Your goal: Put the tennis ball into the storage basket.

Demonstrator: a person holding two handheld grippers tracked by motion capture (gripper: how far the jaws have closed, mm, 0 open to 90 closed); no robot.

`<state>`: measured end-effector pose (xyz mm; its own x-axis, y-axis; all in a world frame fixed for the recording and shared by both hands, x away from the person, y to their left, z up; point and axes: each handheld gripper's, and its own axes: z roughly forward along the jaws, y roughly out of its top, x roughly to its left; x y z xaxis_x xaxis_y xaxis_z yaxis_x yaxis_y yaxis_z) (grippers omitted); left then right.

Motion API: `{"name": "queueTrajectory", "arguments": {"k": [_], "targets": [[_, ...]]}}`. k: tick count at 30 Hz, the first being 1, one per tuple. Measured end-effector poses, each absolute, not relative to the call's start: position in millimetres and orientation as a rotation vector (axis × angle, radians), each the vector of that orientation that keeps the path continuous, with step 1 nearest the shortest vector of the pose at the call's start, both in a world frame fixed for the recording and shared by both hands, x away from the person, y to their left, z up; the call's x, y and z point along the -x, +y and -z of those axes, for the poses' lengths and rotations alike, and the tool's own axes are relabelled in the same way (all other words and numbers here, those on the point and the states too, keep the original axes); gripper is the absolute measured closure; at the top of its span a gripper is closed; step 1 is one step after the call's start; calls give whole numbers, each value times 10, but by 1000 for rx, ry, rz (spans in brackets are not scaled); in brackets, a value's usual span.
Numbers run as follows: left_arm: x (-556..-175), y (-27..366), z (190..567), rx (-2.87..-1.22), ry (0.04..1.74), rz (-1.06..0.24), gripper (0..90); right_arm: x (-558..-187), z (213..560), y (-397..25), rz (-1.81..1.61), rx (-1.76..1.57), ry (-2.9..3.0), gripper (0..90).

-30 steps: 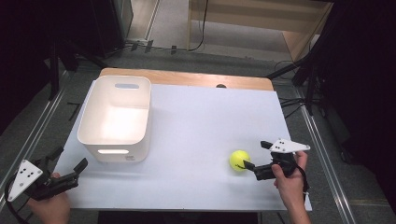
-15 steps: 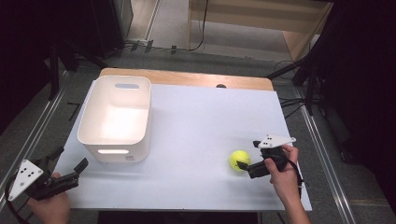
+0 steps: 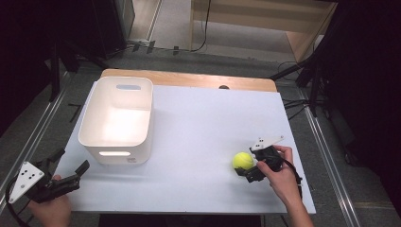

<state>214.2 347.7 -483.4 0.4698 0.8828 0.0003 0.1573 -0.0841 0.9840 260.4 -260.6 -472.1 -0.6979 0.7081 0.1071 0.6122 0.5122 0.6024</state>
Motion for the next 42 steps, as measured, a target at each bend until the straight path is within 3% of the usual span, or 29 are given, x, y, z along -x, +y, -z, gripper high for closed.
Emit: {"name": "queueTrajectory", "arguments": {"k": [8,9,11,17,23,42], "targets": [[-2143,3475,4835,-1559,936,-781,86,-2642,4803,-2548,-845,-1160,2639,0],[-2143,3474,4835,-1559,936,-781,85,-2645,4811,-2544,-831,-1159,2644,15],[-2143,3475,4835,-1559,936,-781,85,-2645,4816,-2541,-806,-1156,2627,159],[-2143,3470,4836,-1559,938,-784,85,-2658,4823,-2538,-772,-1169,2628,162],[-2140,3475,4836,-1558,934,-785,85,-2658,4848,-2519,-730,-1163,2636,223],[-2140,3476,4835,-1559,933,-783,86,-2683,4812,-2506,-745,-1115,2643,236]]}}
